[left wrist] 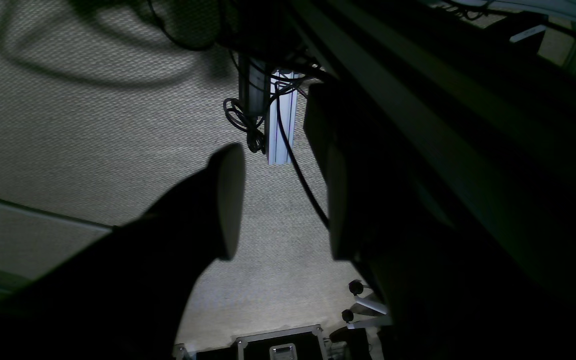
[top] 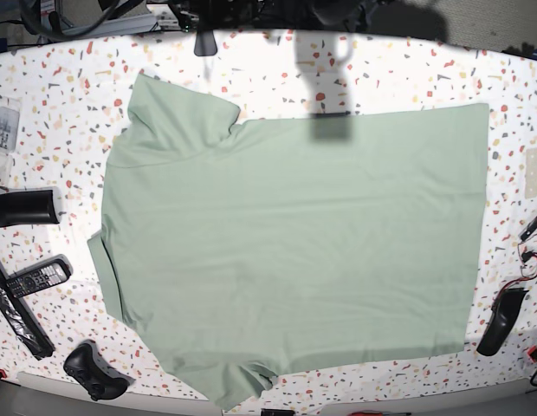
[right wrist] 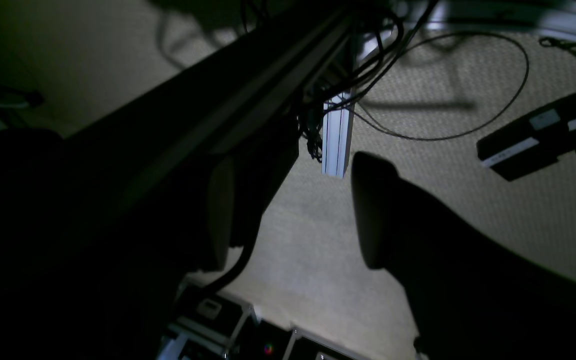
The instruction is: Fold the T-shirt properly
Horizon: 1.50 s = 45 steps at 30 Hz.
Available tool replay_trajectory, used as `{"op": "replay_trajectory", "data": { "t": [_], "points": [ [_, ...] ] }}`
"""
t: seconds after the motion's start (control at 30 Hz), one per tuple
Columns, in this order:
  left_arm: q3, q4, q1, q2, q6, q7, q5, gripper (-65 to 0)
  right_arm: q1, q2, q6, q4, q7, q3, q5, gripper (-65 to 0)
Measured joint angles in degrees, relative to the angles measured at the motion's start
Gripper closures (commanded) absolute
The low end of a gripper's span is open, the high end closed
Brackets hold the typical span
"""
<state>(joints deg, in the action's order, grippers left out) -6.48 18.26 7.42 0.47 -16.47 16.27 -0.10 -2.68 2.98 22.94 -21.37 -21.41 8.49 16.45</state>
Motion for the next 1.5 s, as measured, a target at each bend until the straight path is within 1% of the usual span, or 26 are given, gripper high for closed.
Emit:
{"op": "replay_trajectory", "data": {
  "t": [0.07,0.6,0.63,0.7,0.83,0.87,0.9,0.93,0.97,1.0,1.03,1.1,1.2,1.27,1.43,1.5],
  "points": [
    [0.0,0.0,0.0,0.0,0.0,0.02,0.0,-24.5,-0.02,0.0,0.0,0.0,-0.76,0.0,-0.02,-35.6],
    [0.0,0.0,0.0,0.02,0.0,0.0,0.0,-24.5,-0.02,-0.04,-0.22,0.0,-0.68,0.0,0.42,-35.6],
    [0.0,-0.02,0.04,0.02,-0.02,-1.42,0.2,-24.5,-0.02,-0.04,-0.22,0.0,-0.66,0.0,0.42,-35.6],
    [0.0,-0.07,0.39,0.17,0.02,-6.29,0.13,-24.5,-0.02,-0.02,-0.22,0.0,-0.66,0.0,0.42,-35.6],
    [0.04,-0.39,1.07,0.33,-0.37,-18.45,0.5,-24.5,-0.02,-0.07,-0.22,0.0,-0.66,0.0,0.44,-35.6],
    [0.04,-0.44,1.36,0.5,-0.15,-22.32,-0.79,-24.5,0.0,-0.04,-0.22,0.0,-0.68,0.0,0.44,-35.6],
    [0.04,-0.42,1.22,0.66,-0.5,-23.93,-1.33,-24.5,0.0,-0.04,-0.22,0.0,-0.68,0.0,0.42,-35.6],
    [0.04,-0.24,0.76,0.98,-2.27,-23.28,-1.14,-24.5,0.0,-0.02,-0.22,0.0,-0.68,0.0,0.44,-35.6],
    [0.04,-0.11,0.24,1.7,-2.36,-20.35,-1.14,-24.5,0.0,0.02,-0.2,0.0,-0.68,0.0,0.42,-35.6],
    [0.09,0.2,-0.26,2.27,-1.7,-17.7,-0.9,-24.5,0.0,0.04,-0.2,0.0,-0.96,0.0,0.42,-35.6],
    [0.09,0.22,-0.48,1.95,-1.79,-13.29,-2.05,-24.5,0.0,0.2,-0.2,0.0,-1.86,0.0,0.33,-35.6],
    [0.07,0.22,0.0,1.64,-2.47,-9.68,-2.75,-24.5,0.0,0.37,-0.2,0.0,-2.69,0.04,0.2,-35.6],
    [0.04,0.28,0.22,1.57,-2.14,-7.43,-3.23,-24.5,0.0,1.18,-0.2,0.0,-2.69,0.07,0.04,-35.6],
    [0.04,0.26,0.22,1.6,-2.14,-7.48,-3.32,-24.5,-0.02,1.88,-0.2,0.0,-2.67,0.11,0.02,-35.6],
    [0.04,0.5,0.72,1.6,-1.95,-7.32,-4.0,-24.5,-0.24,4.87,-0.22,0.0,-3.06,0.11,0.02,-35.6],
    [0.02,0.63,1.36,1.6,-1.92,-8.92,-4.2,-24.7,-0.33,6.12,0.59,0.0,-4.0,0.11,0.07,-35.6]
  ]
}}
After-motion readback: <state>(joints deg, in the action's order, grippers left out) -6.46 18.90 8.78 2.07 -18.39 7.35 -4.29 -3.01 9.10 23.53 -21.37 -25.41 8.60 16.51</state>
